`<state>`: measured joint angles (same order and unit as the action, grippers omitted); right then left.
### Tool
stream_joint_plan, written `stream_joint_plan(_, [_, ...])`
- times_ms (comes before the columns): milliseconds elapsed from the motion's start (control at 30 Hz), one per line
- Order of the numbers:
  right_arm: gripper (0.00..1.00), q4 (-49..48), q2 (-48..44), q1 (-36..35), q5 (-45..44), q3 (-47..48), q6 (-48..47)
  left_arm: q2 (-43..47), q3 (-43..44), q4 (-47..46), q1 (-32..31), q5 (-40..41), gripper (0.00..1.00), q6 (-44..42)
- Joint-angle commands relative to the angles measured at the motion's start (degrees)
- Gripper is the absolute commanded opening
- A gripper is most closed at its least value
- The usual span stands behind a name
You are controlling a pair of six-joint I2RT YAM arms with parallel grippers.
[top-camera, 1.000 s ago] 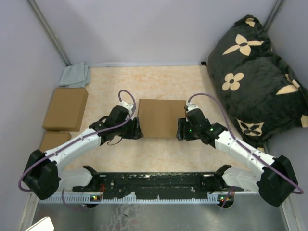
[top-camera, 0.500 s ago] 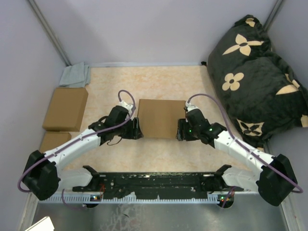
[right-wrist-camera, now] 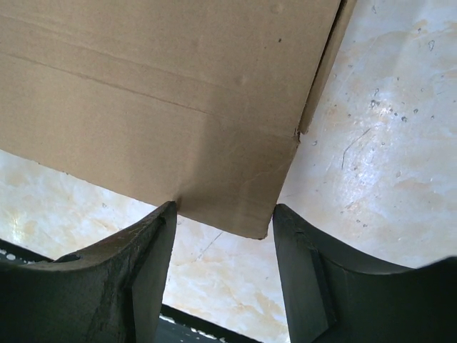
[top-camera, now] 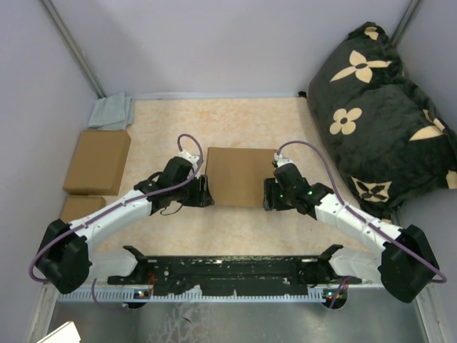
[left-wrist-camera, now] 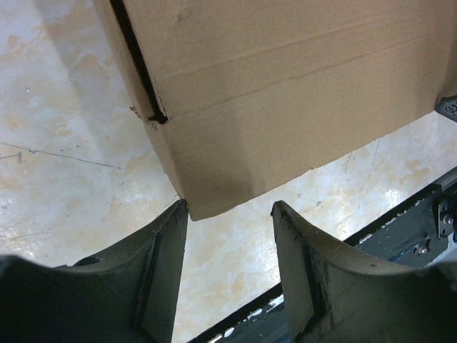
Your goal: Fold the paper box
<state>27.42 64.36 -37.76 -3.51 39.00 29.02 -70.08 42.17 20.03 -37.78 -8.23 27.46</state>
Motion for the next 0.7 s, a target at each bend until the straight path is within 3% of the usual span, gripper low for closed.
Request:
stream_joint_plan(0, [0.57,-4.32,-0.71,-0.47,-1.21,0.0,-1.42,-0.92,-0.17,-3.28,-0.28,-1.03,0.57,0.43])
stream_joint_plan(667, [0.57,-17.44,5.09,-0.39,-6.76,-5.21,-3.96,-7.79,-1.22,-7.76,-0.28,1.98,0.56,-1.47])
